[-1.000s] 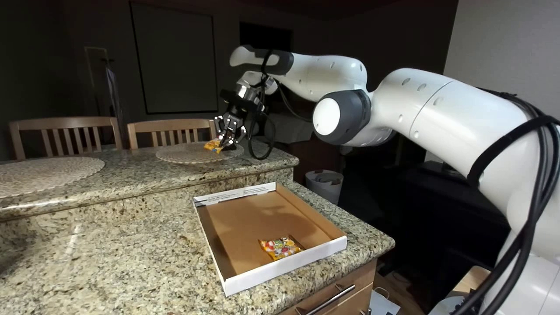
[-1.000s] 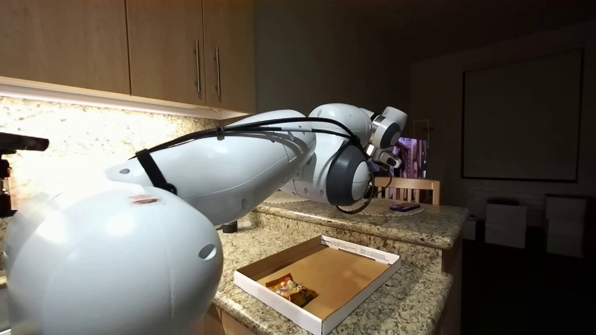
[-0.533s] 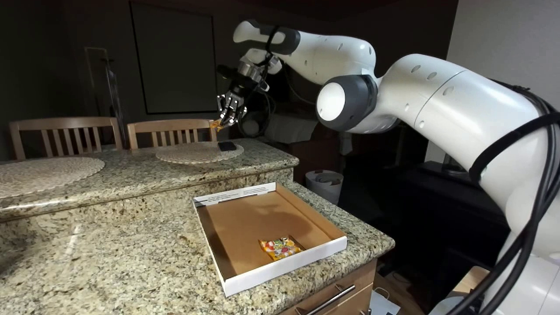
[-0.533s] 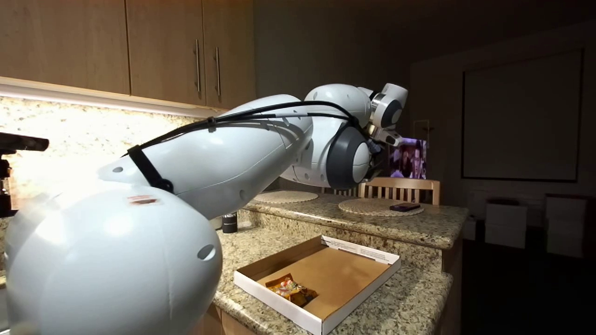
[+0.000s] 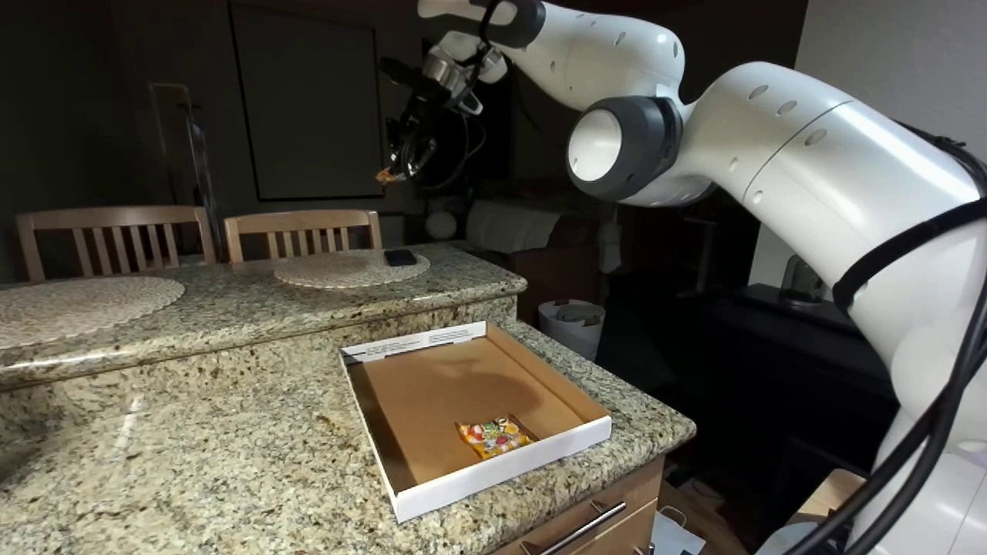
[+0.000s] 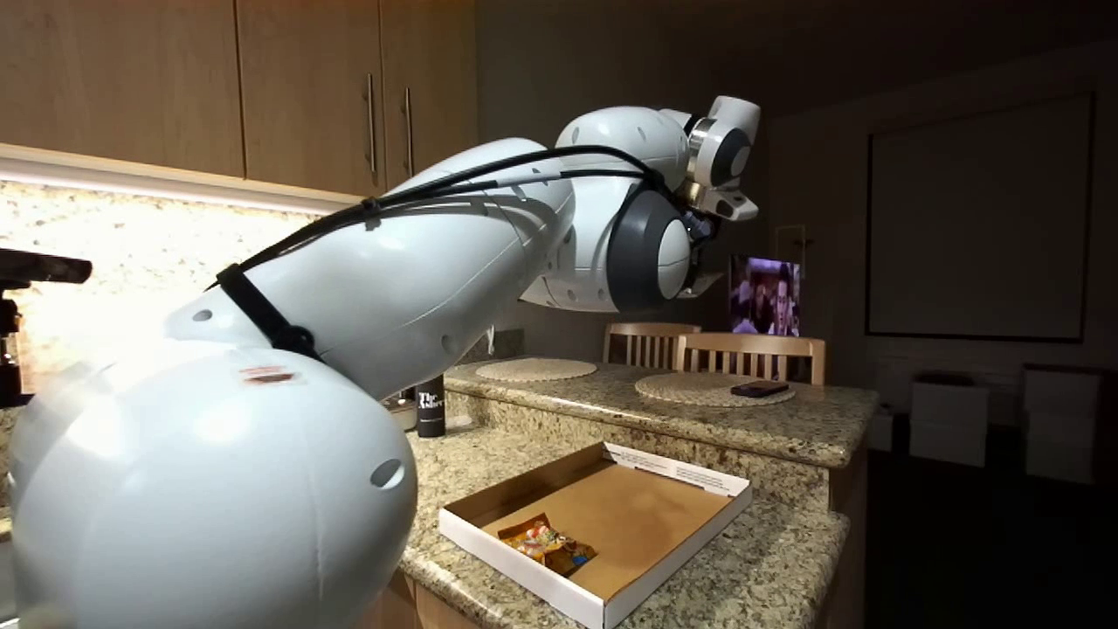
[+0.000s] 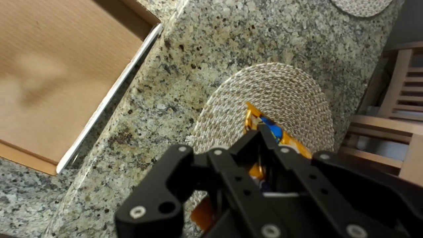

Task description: Place two sachets from the counter on the box

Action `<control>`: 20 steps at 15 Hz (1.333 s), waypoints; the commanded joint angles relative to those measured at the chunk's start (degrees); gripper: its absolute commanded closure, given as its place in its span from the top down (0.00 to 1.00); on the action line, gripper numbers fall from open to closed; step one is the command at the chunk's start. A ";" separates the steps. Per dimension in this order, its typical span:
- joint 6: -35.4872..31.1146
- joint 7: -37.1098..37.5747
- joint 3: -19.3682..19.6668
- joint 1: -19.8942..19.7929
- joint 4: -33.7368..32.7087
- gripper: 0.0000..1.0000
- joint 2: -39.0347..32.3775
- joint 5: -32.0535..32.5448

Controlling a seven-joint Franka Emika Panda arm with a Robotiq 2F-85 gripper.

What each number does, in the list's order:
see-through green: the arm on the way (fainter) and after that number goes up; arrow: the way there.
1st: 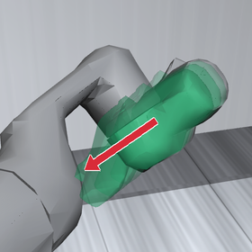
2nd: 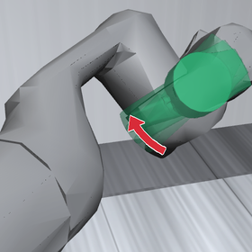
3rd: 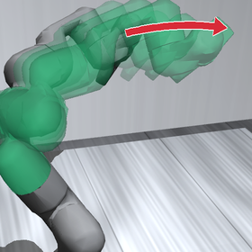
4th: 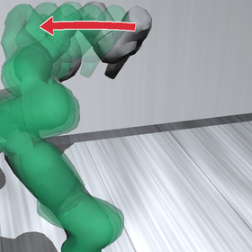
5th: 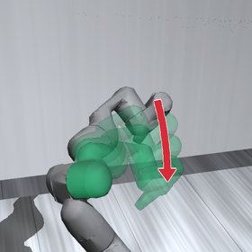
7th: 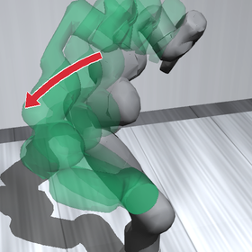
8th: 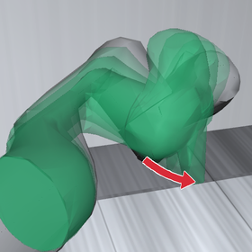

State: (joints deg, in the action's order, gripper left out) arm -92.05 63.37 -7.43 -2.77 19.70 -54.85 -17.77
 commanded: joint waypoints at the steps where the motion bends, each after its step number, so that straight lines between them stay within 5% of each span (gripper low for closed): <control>1: 2.85 6.67 0.64 -0.10 0.00 0.01 3.58 -0.09; 7: 23.88 16.33 0.12 -0.91 -0.02 0.01 8.80 -1.20; 15: 53.40 29.74 -4.24 -4.77 -0.02 0.01 12.10 -11.35; 16: 56.25 33.02 -4.61 -5.31 -0.02 0.30 12.26 -13.12; 20: 64.07 48.66 -6.15 -7.86 0.02 0.49 12.42 -22.42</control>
State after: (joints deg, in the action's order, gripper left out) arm -32.41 102.06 -11.70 -8.40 19.68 -42.98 -34.25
